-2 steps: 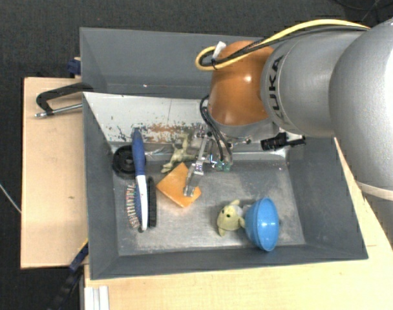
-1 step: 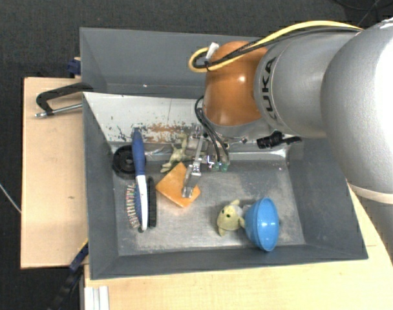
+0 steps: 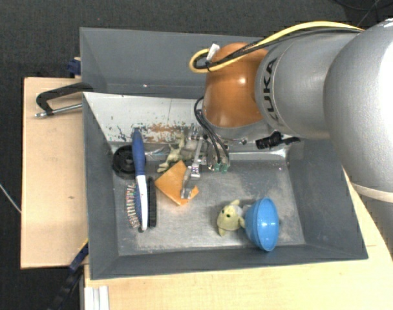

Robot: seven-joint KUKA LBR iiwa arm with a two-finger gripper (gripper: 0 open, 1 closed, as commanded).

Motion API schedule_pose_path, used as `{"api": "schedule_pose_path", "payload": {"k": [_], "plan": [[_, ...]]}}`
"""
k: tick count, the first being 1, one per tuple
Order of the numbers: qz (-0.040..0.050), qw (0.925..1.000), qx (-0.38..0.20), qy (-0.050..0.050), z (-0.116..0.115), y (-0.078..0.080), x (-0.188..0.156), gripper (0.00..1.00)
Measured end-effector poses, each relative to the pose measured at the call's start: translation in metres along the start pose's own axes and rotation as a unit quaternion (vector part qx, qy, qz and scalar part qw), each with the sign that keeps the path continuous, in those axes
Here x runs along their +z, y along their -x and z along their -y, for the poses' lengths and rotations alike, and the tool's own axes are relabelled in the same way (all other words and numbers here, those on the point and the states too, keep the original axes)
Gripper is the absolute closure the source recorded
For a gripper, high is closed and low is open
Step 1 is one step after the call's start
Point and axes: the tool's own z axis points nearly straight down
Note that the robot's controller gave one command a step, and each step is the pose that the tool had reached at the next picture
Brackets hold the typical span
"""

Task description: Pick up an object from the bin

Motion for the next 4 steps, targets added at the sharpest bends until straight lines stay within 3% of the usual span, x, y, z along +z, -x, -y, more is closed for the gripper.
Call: {"api": "schedule_pose_path", "payload": {"k": [1,2,3,4], "plan": [[0.006,0.9839,-0.179,-0.003,-0.011,-0.018,-0.007,0.0],[0.0064,0.9158,-0.402,-0.005,-0.026,-0.032,0.04,0.0],[0.0068,0.9162,-0.401,-0.005,-0.026,-0.031,0.039,1.0],[0.013,0.7791,-0.627,-0.008,-0.048,-0.04,0.039,1.0]]}}
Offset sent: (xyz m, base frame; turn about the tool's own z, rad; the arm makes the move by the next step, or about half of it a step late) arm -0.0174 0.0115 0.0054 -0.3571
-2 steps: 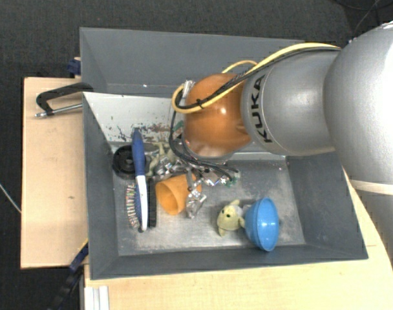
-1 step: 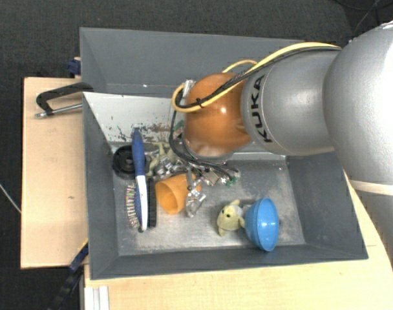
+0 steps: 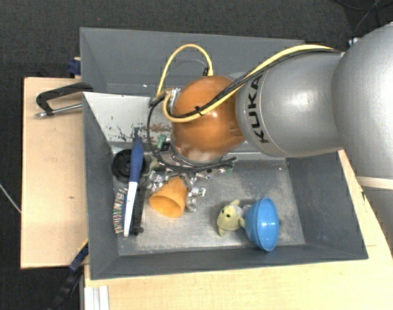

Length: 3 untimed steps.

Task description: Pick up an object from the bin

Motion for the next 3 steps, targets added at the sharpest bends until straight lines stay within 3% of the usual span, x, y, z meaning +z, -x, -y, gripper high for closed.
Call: {"api": "schedule_pose_path", "payload": {"k": [1,2,3], "plan": [[-0.003,1.0,0.0,0.005,-0.011,0.009,-0.043,1.0],[-0.0099,0.9966,0.082,0.003,-0.041,-0.002,0.0,1.0],[-0.0011,0.9963,0.086,0.004,-0.04,0.035,-0.136,1.0]]}}
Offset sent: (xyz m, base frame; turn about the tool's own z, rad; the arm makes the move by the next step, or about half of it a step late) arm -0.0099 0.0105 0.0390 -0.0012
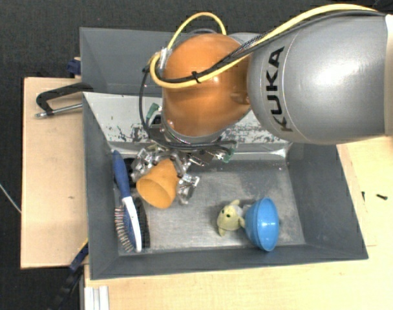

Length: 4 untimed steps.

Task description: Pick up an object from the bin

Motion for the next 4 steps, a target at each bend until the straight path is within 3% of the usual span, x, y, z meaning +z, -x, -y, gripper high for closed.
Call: {"api": "schedule_pose_path", "payload": {"k": [1,2,3,4], "plan": [[-0.0067,0.999,-0.045,0.004,0.033,-0.013,0.047,1.0],[-0.0052,0.999,-0.045,0.004,0.032,-0.011,0.045,0.0],[-0.0019,0.9811,-0.193,0.002,0.03,-0.006,0.098,0.0],[-0.0034,0.98,-0.199,0.005,0.013,0.005,0.104,0.0]]}}
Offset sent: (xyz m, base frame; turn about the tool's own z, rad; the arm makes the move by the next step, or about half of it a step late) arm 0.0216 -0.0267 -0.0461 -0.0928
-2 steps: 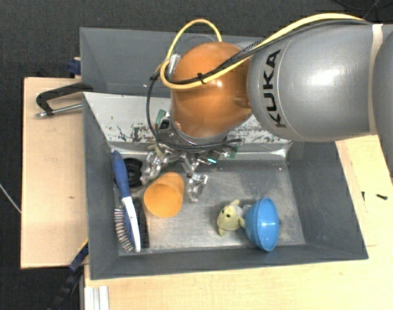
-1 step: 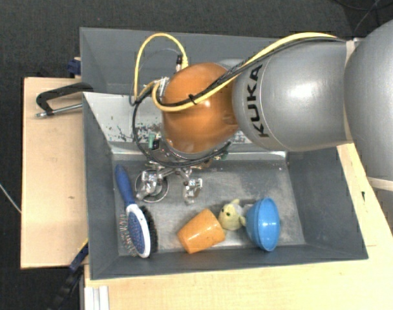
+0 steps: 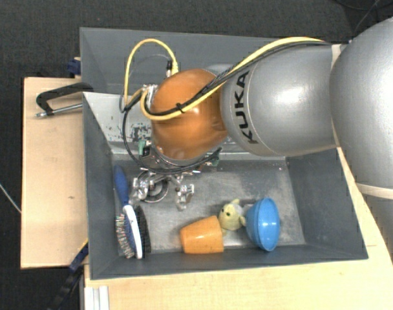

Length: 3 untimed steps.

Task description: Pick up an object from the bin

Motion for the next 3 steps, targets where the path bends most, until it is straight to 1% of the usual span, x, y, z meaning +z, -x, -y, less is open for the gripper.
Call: {"api": "schedule_pose_path", "payload": {"k": [1,2,3], "plan": [[-0.0038,0.9832,-0.183,0.002,0.038,0.013,0.035,0.0],[-0.0057,0.9833,-0.182,0.002,0.039,0.011,0.034,1.0],[0.0011,0.9878,-0.155,-0.006,0.037,0.005,-0.129,1.0]]}}
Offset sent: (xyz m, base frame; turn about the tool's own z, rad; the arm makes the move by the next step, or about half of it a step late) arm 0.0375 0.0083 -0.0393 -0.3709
